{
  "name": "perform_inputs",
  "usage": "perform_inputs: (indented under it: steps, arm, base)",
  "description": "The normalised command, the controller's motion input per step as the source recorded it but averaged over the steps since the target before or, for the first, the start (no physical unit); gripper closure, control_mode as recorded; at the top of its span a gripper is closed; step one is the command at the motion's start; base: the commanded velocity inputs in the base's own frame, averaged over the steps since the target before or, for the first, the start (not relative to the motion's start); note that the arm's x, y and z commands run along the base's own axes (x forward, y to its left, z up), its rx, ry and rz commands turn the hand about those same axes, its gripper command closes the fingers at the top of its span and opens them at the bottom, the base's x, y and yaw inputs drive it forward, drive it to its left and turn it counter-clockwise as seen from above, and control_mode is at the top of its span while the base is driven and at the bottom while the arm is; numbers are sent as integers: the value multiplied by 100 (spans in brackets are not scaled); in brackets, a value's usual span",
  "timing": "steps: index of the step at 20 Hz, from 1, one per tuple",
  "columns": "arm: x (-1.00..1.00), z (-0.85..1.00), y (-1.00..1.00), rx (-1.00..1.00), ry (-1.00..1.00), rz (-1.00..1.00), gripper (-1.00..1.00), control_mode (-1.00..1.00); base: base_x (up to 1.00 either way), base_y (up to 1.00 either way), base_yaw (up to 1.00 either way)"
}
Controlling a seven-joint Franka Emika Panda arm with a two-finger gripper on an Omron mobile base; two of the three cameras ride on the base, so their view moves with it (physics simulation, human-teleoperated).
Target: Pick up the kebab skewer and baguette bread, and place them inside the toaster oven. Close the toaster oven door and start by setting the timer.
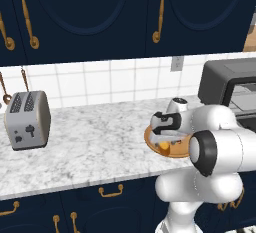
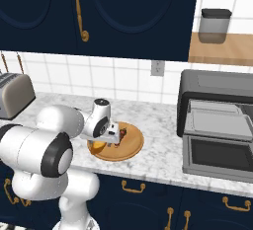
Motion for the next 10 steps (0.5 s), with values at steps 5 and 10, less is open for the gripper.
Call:
perform_inputs:
  steps: [5, 10]
  arm:
    - [0, -13, 6, 0, 0, 0, -100, -100]
    - [0, -13, 2, 0, 0, 0, -100, -100]
  base:
    - [0, 0, 0]
    - [0, 0, 0]
